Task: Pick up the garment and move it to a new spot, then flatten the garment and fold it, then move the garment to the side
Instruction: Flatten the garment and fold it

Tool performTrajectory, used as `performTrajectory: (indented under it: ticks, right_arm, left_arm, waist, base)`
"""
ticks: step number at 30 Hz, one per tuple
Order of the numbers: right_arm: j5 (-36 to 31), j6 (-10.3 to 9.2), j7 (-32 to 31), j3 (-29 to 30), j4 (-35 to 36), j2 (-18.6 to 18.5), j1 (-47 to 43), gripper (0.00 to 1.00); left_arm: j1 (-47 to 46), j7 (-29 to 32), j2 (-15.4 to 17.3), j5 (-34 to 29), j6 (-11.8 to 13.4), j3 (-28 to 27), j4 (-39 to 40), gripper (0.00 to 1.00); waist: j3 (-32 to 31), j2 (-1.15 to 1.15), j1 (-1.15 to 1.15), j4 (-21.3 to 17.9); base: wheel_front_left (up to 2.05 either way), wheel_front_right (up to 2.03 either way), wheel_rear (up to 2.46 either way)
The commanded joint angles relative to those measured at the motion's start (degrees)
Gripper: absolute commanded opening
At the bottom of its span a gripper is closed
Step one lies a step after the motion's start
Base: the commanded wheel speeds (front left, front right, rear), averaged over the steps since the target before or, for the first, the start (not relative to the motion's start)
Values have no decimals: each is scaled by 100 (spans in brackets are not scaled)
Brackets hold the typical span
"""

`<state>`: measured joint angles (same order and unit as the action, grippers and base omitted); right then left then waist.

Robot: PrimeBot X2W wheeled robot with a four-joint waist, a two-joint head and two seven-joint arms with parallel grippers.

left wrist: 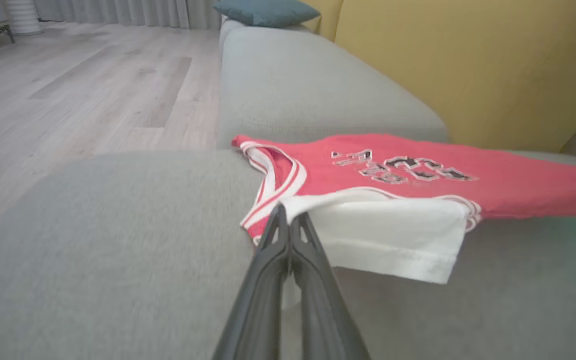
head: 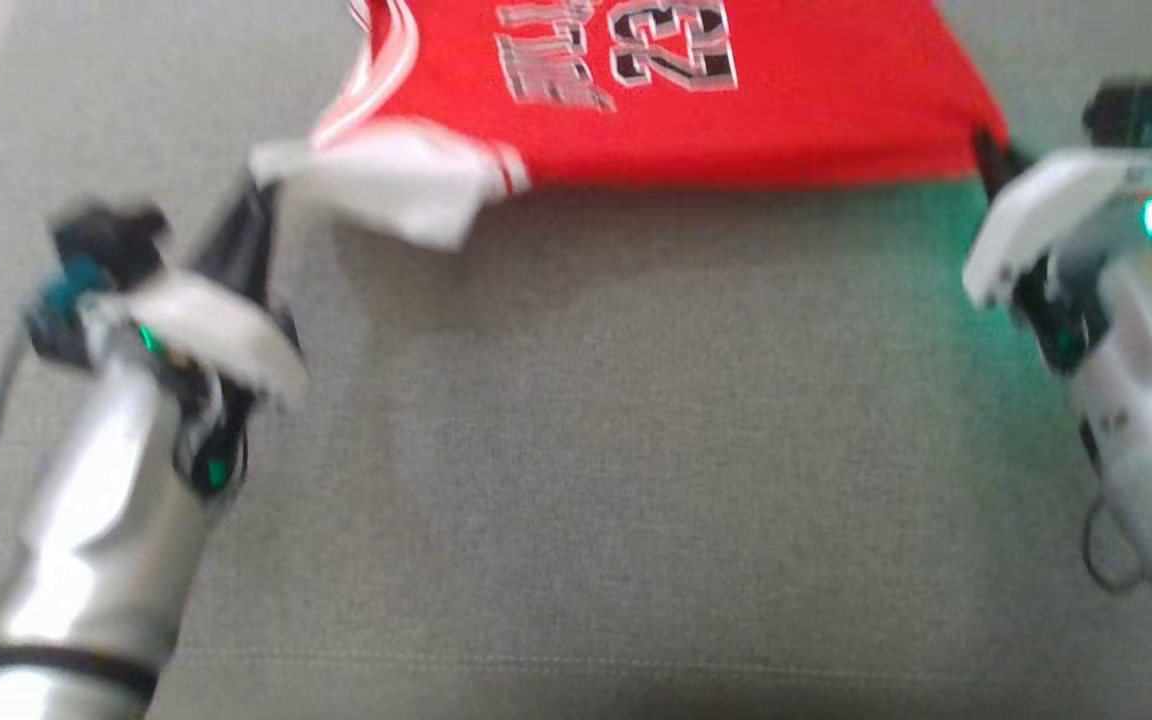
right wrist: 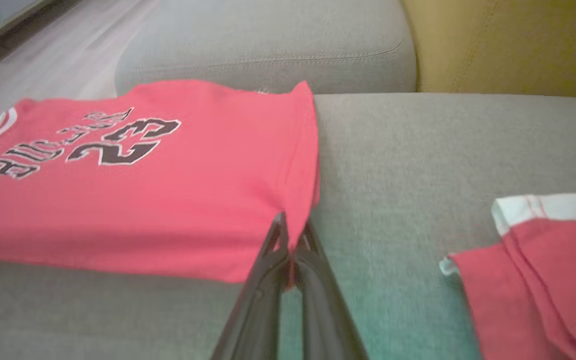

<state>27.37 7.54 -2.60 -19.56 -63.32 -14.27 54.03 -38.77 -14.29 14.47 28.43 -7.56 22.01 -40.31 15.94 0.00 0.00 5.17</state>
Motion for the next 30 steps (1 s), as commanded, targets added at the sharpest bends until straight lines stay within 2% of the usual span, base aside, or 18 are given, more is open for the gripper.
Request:
performTrajectory:
  ticks: [1,15,30]
  right_arm:
    - [101,-5,-47,-229,269,-139,-157,0]
    - [1219,-5,-1018,-1644,1231,-1052,-1881,0]
    - [2438,-5,-2612,-2422,2692,-1928,-2995,0]
  left_arm:
    - [43,-70,405,43,9,-13,245,0]
    - [1675,109,1291,302,8,1458,1189,0]
    - [2903,905,2205,716,143,1613,2836,0]
  waist:
    - [-325,0,0,32]
    - [-1542,0,0,7]
    - [-2069,0,0,-70]
  base:
    - [0,0,0]
    - [0,0,0]
    - [0,0,0]
